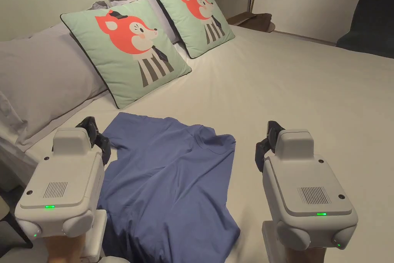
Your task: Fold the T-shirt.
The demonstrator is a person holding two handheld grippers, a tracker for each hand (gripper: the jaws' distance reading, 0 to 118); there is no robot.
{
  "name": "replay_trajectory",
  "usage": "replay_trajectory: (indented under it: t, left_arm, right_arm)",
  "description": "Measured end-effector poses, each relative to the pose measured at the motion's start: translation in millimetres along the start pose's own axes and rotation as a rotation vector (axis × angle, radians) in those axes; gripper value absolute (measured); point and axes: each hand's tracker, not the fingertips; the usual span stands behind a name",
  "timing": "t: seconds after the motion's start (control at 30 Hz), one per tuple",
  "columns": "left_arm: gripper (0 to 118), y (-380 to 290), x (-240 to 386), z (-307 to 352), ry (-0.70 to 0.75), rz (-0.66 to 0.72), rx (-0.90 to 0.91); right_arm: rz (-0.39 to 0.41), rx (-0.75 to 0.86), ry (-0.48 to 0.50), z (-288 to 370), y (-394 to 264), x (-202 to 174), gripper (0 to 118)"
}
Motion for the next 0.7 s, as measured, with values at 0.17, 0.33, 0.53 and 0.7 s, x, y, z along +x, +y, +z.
replay_trajectory:
  t: [0.17,0.33,0.53,0.7]
  left_arm:
    - [0,2,23,-35,-0.157,0.036,-0.190]
    - [0,-10,61,-84,-0.308,0.101,-0.486]
    - [95,-42,104,-135,-0.376,0.004,-0.785]
    - [108,-79,119,-153,-0.337,-0.047,-0.814]
  right_arm:
    - [0.007,0.004,-0.032,4,3,16,0]
    - [0.013,0.000,-0.075,4,2,36,0]
    - [0.009,-0.016,-0.113,3,-3,55,0]
    - [0.015,-0.036,-0.135,-1,-8,66,0]
